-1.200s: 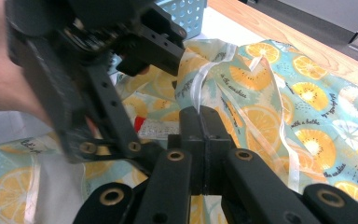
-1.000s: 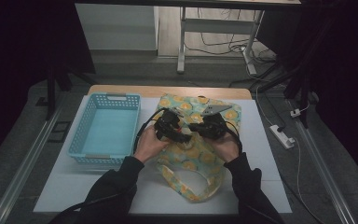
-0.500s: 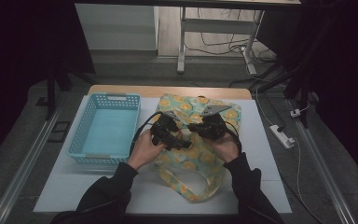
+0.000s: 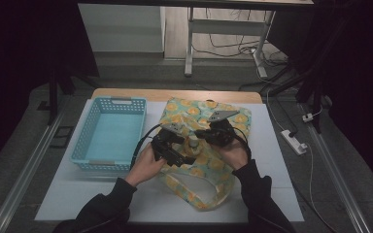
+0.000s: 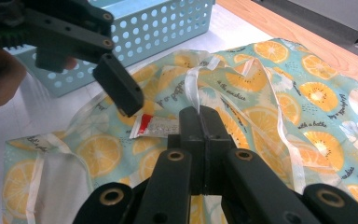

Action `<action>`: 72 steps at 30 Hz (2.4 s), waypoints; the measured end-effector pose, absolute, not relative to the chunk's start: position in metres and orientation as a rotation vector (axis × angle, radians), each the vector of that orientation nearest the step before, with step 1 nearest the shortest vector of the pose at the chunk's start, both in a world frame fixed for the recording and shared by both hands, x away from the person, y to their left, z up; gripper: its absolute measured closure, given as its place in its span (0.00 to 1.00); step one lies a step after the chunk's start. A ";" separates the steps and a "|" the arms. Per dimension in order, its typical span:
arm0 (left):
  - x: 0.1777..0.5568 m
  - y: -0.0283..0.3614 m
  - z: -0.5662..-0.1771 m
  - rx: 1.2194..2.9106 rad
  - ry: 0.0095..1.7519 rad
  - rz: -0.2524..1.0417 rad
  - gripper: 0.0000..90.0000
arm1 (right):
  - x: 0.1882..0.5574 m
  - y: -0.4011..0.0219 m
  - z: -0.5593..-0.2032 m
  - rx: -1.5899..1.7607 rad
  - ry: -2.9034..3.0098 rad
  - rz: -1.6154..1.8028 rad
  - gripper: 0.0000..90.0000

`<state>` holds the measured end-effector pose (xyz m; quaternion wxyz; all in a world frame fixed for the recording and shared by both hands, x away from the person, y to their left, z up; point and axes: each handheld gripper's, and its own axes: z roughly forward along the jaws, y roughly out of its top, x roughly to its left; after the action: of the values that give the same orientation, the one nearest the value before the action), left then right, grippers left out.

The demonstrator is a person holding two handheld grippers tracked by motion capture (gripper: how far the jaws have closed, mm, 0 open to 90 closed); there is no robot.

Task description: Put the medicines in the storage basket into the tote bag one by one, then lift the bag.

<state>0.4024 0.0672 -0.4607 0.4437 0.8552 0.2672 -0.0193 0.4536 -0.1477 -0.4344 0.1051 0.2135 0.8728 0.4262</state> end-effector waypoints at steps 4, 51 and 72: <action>0.396 0.069 -0.463 2.136 0.667 -0.042 0.00 | 0.453 -0.148 -0.435 0.628 2.573 1.256 1.00; 0.385 0.048 -0.529 2.321 0.724 -0.004 0.02 | 0.453 -0.147 -0.435 0.625 2.579 1.250 1.00; 0.389 0.043 -0.530 2.400 0.741 0.188 0.38 | 0.453 -0.145 -0.437 0.617 2.587 1.239 1.00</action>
<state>0.3887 0.0431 -0.5297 0.3065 0.9070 0.2800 0.0711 0.4532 -0.1451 -0.4366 0.1035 0.2093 0.8770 0.4201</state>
